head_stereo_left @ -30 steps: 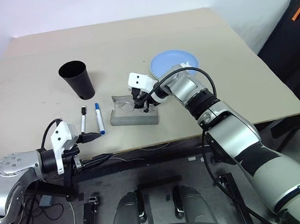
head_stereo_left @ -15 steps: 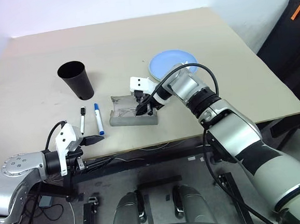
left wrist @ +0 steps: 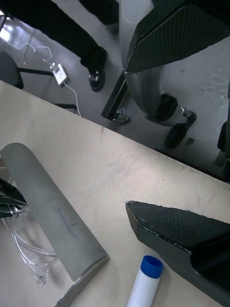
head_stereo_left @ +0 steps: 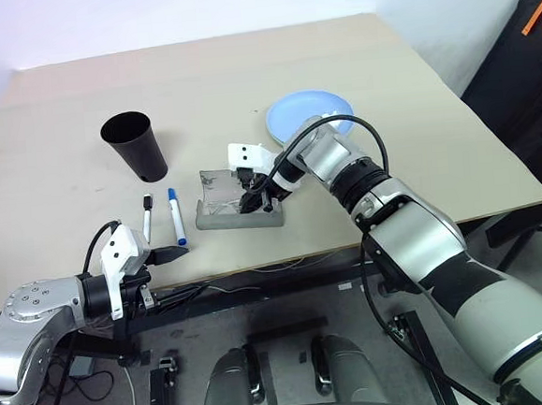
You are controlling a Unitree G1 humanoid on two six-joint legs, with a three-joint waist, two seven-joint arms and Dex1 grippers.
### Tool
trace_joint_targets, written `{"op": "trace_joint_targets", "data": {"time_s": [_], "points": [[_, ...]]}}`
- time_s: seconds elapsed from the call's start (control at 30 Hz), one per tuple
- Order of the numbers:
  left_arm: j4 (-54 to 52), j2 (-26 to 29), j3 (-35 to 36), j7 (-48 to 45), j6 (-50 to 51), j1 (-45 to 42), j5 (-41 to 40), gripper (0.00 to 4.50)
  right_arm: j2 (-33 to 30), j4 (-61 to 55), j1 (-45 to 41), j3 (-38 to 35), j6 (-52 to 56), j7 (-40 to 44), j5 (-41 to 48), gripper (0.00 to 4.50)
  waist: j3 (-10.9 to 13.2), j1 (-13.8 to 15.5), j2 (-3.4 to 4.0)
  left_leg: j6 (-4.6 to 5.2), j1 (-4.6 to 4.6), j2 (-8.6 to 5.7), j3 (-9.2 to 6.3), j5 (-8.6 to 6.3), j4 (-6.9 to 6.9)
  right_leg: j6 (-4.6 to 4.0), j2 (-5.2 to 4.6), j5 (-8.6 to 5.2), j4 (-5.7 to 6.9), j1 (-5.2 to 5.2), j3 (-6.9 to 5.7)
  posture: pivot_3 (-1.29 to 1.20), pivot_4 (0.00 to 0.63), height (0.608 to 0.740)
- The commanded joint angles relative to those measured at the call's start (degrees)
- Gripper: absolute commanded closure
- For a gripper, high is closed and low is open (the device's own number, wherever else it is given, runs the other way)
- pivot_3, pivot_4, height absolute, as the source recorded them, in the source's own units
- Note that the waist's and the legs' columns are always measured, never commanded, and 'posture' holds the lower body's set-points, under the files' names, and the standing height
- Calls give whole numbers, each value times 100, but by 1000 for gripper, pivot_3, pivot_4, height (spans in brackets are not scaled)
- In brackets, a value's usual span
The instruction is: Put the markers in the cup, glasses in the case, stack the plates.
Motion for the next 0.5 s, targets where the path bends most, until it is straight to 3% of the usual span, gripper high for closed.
{"op": "trace_joint_targets", "data": {"time_s": [0.03, 0.13, 0.23, 0.5], "points": [[-164, 48, 108, 23, 17, -35, -35, 63, 221, 228, 193, 154, -8, 108, -118, 3671, 0, -6, 0, 0, 0, 0, 0, 0, 0, 0, 0, 0, 0, 0, 0, 0, 150, 740], [-181, 51, 93, 52, 50, -69, -45, 63, 236, 308, 161, 107, 25, -10, -153, 2786, -1, -23, -1, 0, -1, 0, 2, 0, -2, 0, -2, 0, 1, -2, 3, 0, 150, 740], [-190, 53, 69, 76, 107, -133, -57, 63, 239, 429, 56, -21, 191, -215, -119, 2259, -1, -72, -2, 0, 3, 3, 0, 0, -2, -1, -2, 1, 5, 0, 3, 0, 150, 740], [-184, 57, 14, 96, 281, -323, -82, 63, 188, 479, -204, -342, 423, -83, 70, 2259, -1, -103, -2, -1, -3, 7, -1, 0, -5, -8, -2, 4, 4, -6, 3, 0, 150, 740]]}}
